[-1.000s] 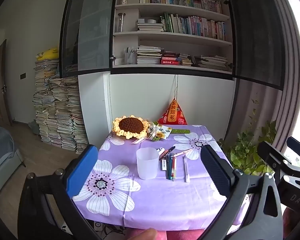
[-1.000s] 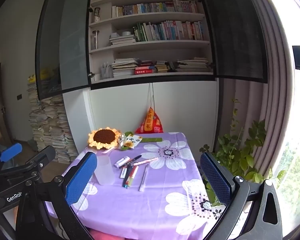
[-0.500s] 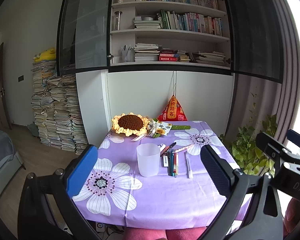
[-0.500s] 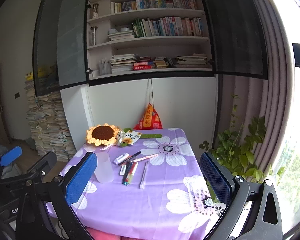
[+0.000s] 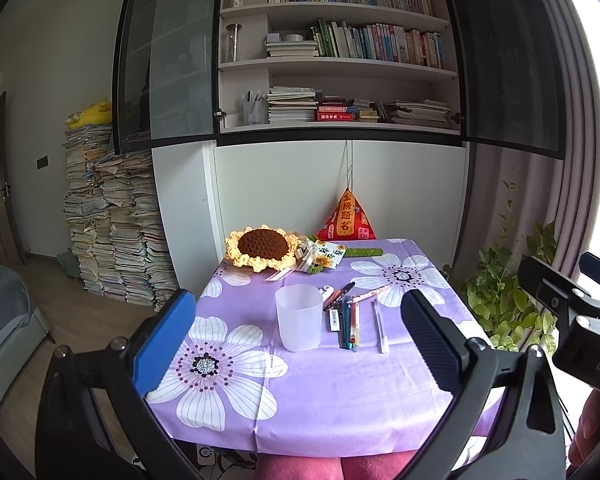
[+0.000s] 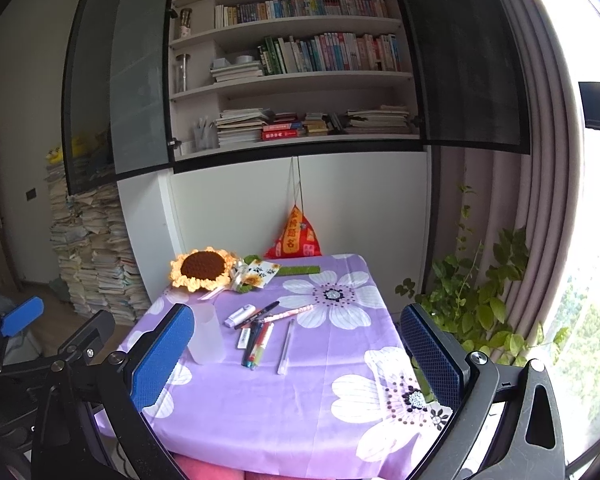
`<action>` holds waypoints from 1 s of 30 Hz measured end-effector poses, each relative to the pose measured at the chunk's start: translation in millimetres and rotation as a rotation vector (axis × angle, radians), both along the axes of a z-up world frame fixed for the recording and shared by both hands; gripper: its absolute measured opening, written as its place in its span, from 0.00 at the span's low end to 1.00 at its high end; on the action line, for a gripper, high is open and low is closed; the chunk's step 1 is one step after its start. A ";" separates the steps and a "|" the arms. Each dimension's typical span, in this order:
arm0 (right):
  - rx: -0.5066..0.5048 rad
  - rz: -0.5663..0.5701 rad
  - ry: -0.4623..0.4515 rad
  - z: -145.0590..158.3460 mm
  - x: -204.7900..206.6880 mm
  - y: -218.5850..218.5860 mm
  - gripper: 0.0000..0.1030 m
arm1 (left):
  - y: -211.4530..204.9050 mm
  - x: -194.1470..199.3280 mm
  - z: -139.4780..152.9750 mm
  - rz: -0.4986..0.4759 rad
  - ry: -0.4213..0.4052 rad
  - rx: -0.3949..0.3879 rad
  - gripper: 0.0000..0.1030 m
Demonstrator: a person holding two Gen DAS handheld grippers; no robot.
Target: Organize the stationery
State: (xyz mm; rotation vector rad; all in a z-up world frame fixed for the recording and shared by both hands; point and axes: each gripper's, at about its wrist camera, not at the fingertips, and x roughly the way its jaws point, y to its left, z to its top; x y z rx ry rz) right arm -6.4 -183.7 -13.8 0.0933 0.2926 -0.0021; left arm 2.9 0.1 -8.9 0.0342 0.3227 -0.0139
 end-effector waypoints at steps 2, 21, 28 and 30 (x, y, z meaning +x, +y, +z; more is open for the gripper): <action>-0.001 -0.002 -0.002 -0.1 -0.6 0.1 1.00 | 0.7 -0.6 -1.0 0.001 -0.006 -0.002 0.99; -0.018 0.002 0.011 -5.3 6.2 5.1 1.00 | 1.9 6.6 -10.3 -0.008 0.017 0.002 0.99; -0.029 0.016 0.021 -5.1 14.4 14.0 1.00 | 5.4 11.0 -10.1 -0.013 0.018 0.009 0.99; -0.032 0.019 0.025 -6.1 17.4 15.8 1.00 | 6.8 14.4 -11.0 -0.017 0.021 0.011 0.99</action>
